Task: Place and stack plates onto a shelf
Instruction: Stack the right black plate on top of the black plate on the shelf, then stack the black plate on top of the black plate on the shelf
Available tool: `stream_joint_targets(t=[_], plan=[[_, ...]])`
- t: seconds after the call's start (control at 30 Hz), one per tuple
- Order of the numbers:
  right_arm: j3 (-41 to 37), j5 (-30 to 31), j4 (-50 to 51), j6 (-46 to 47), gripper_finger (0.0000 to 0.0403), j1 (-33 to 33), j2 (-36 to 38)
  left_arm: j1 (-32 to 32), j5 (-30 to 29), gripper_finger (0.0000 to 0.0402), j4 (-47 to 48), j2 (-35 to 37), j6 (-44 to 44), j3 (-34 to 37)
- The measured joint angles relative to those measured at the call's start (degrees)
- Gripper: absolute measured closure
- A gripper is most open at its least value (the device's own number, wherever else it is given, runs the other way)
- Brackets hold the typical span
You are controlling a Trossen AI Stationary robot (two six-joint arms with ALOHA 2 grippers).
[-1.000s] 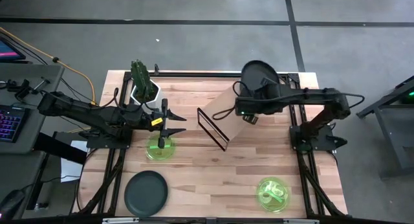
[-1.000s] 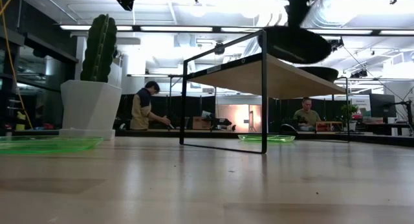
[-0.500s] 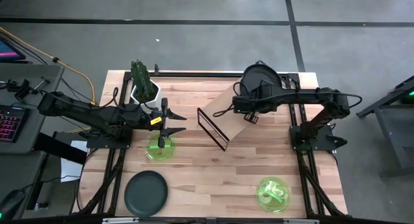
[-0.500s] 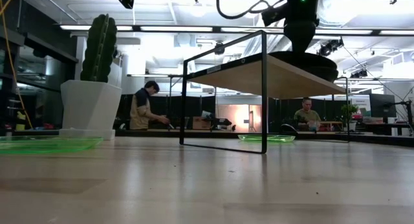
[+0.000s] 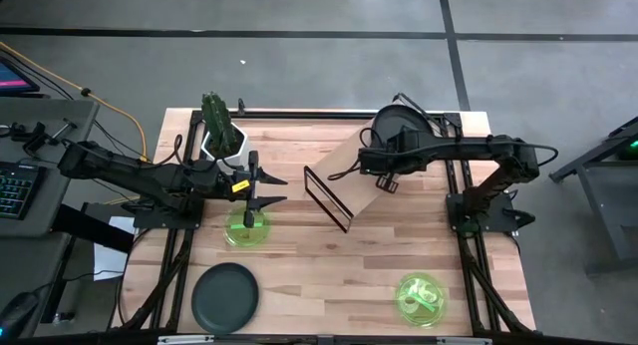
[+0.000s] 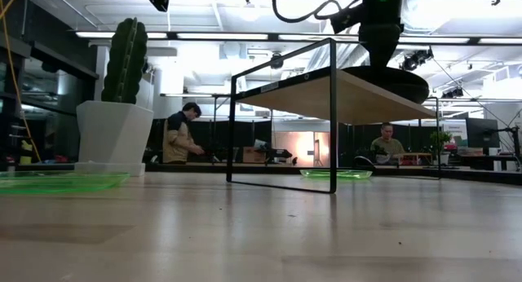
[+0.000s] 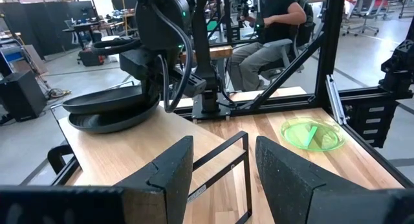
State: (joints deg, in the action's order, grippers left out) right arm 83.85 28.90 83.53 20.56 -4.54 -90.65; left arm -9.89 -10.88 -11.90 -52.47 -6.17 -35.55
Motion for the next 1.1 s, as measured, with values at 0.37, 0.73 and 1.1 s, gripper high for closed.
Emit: stream_joint_targets(t=[0.37, 0.73, 1.1], plan=[[0.0, -0.6, 0.5, 0.2, 0.0335, -1.5, 0.0, 0.0, 0.0, 0.0243, 0.0, 0.0, 0.0, 0.0], [5.7, 0.1, 6.2, 0.9, 0.0219, -1.0, 0.0, 0.0, -0.2, 0.0243, 0.1, 0.0, -1.4, 0.0], [10.0, -7.4, 1.6, 4.2, 0.0208, 7.0, 1.4, 0.0, -0.2, 0.0243, 1.2, 0.0, -0.9, 0.0]])
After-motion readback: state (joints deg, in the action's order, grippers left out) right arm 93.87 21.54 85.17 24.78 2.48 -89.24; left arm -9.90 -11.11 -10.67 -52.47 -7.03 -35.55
